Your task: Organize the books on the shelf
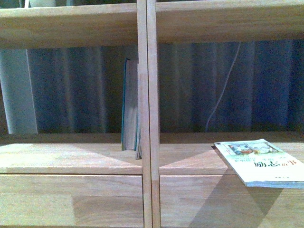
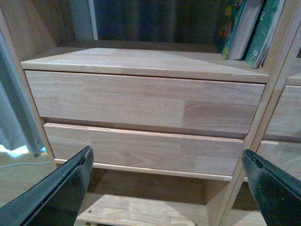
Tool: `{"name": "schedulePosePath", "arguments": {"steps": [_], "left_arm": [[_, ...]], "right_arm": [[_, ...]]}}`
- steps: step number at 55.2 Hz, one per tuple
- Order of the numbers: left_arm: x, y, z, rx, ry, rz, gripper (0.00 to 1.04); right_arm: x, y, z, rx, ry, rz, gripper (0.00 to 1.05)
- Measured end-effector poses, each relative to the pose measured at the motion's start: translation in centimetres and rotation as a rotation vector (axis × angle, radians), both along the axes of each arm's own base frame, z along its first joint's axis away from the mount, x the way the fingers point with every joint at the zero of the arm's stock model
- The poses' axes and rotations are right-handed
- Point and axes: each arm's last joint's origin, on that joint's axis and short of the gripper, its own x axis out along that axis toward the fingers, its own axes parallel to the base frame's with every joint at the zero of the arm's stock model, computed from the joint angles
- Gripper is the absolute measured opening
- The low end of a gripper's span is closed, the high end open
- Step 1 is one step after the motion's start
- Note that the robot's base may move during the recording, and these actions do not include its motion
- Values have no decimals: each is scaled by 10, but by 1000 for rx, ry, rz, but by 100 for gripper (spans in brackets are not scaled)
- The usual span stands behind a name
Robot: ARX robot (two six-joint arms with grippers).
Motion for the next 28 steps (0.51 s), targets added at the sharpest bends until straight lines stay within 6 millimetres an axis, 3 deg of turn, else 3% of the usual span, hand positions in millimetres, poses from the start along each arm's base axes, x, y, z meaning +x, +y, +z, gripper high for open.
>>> {"name": "schedulePosePath", "arguments": {"steps": [6,9,10,17,28], "left_arm": [[0,0,0,0,0,0,97],[0,0,0,0,0,0,97],[0,0,0,0,0,2,97],[0,0,0,0,0,0,97],[0,0,0,0,0,0,97]], "right_arm": [[0,0,0,2,1,-10,98],[3,1,1,57,5,-174,98],[6,3,2,97,25,-325,98],[12,3,-6,139,112,-660,98],[36,5,2,244,177,-659,98]]}}
